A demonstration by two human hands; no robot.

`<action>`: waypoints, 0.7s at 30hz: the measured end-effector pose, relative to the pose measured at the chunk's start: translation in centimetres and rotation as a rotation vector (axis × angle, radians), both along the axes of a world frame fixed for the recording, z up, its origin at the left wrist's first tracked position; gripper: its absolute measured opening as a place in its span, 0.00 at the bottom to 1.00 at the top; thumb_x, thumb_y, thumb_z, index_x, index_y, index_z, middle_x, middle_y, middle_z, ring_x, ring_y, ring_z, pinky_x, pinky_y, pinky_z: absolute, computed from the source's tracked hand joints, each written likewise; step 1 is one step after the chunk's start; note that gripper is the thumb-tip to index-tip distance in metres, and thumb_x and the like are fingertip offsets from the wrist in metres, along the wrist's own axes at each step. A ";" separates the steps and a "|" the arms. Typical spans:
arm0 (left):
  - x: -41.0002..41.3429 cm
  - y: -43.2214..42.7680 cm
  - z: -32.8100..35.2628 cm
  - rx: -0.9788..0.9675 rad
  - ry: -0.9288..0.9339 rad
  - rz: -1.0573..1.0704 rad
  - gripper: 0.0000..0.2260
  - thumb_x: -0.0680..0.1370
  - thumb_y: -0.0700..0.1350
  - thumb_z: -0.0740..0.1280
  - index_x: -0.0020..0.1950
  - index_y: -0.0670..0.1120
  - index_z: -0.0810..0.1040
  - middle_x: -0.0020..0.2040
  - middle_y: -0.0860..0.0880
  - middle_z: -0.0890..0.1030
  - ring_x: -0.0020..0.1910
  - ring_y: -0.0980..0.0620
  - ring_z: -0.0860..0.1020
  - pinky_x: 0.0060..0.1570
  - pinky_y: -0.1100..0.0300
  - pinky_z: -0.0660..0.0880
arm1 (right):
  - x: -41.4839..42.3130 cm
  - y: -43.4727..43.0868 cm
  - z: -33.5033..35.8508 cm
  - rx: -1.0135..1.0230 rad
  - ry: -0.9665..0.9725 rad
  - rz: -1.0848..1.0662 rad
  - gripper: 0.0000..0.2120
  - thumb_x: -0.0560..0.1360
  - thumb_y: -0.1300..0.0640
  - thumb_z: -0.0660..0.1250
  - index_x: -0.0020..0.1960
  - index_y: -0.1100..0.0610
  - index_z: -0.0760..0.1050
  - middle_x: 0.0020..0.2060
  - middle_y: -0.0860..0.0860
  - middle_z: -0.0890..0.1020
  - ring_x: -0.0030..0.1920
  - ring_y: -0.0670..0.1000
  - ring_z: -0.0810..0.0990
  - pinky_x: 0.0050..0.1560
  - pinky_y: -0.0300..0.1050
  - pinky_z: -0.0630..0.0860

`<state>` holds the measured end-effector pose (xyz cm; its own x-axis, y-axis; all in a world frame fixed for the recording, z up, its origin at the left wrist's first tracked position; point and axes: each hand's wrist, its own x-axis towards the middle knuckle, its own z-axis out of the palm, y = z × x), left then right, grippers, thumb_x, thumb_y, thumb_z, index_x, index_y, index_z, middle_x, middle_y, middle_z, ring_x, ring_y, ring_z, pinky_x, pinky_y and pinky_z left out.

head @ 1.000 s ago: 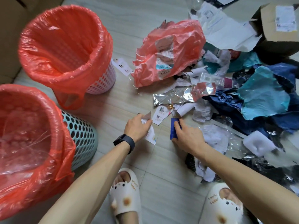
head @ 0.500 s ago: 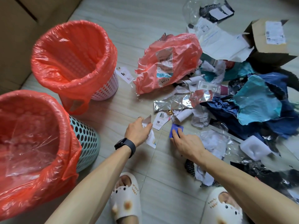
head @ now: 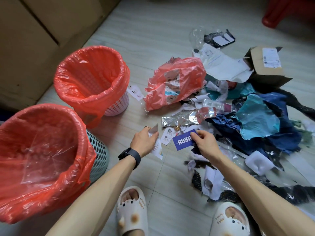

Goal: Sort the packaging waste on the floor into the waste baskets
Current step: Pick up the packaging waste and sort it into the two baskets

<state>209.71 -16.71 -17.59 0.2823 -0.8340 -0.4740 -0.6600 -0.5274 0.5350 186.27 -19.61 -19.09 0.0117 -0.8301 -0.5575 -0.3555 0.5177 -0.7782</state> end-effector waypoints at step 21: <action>11.3 10.8 21.3 -0.495 0.045 0.468 0.13 0.75 0.55 0.68 0.40 0.45 0.76 0.35 0.51 0.80 0.37 0.47 0.76 0.38 0.54 0.69 | 12.8 2.2 21.7 -0.224 -0.205 0.376 0.06 0.79 0.59 0.66 0.47 0.60 0.80 0.35 0.57 0.82 0.27 0.52 0.77 0.30 0.45 0.78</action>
<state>221.06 -5.87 3.70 0.6547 -0.7508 -0.0873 -0.3938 -0.4374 0.8084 199.06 -17.43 2.56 0.4247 -0.8468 -0.3202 -0.3131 0.1945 -0.9296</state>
